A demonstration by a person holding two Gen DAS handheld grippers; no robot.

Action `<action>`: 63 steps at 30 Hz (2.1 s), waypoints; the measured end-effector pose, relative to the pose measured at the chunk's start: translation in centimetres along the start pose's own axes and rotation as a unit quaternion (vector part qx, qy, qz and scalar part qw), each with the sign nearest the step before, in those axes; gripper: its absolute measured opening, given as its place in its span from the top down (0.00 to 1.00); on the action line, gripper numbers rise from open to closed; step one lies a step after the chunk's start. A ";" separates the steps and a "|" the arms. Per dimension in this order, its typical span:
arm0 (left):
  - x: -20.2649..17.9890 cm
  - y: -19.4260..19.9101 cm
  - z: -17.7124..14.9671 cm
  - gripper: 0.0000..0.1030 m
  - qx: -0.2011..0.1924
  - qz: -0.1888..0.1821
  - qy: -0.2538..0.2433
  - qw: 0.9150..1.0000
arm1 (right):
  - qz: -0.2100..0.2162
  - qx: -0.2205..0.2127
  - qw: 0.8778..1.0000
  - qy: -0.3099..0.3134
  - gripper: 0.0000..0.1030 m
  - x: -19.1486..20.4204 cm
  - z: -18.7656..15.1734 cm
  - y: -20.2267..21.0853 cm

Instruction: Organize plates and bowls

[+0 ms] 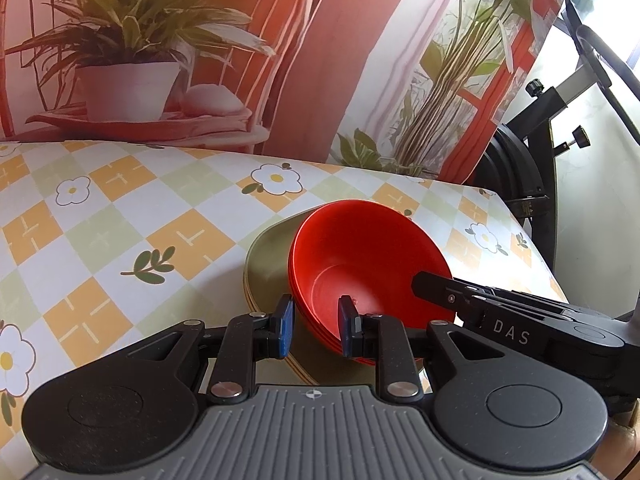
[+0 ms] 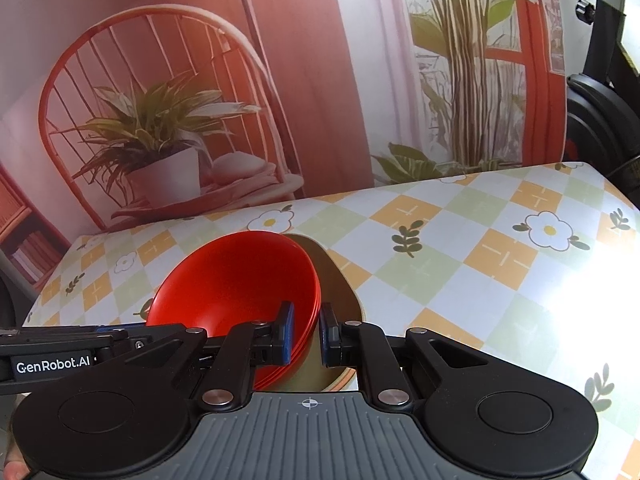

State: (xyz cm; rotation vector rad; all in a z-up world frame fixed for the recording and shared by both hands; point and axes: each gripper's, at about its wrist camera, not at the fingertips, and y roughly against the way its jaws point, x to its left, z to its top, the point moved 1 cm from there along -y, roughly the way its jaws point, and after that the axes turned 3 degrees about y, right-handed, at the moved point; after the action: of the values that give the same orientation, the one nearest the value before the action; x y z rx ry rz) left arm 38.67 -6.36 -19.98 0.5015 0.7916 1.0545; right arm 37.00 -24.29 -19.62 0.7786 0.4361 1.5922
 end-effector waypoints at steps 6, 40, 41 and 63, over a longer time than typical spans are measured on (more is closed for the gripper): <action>0.1 0.0 0.0 0.76 0.000 0.000 0.001 1.000 | -0.001 0.001 1.000 0.001 0.89 0.1 0.1 0.0; -2.4 10.3 0.1 0.56 -0.077 0.078 -0.034 0.993 | -0.032 -0.053 0.996 0.063 0.75 2.3 0.9 9.4; -2.6 11.0 -0.1 0.55 -0.083 0.081 -0.036 0.993 | -0.032 -0.059 0.996 0.066 0.74 2.5 0.9 10.1; -6.9 29.9 -4.1 0.33 -0.207 0.145 -0.054 0.966 | -0.011 -0.194 0.970 0.147 0.42 8.4 -0.2 29.4</action>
State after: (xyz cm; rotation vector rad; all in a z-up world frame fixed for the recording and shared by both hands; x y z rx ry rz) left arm 16.64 0.09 0.75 0.3166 0.3884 1.4099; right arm 15.55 -21.42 1.99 0.2407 0.3260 1.7097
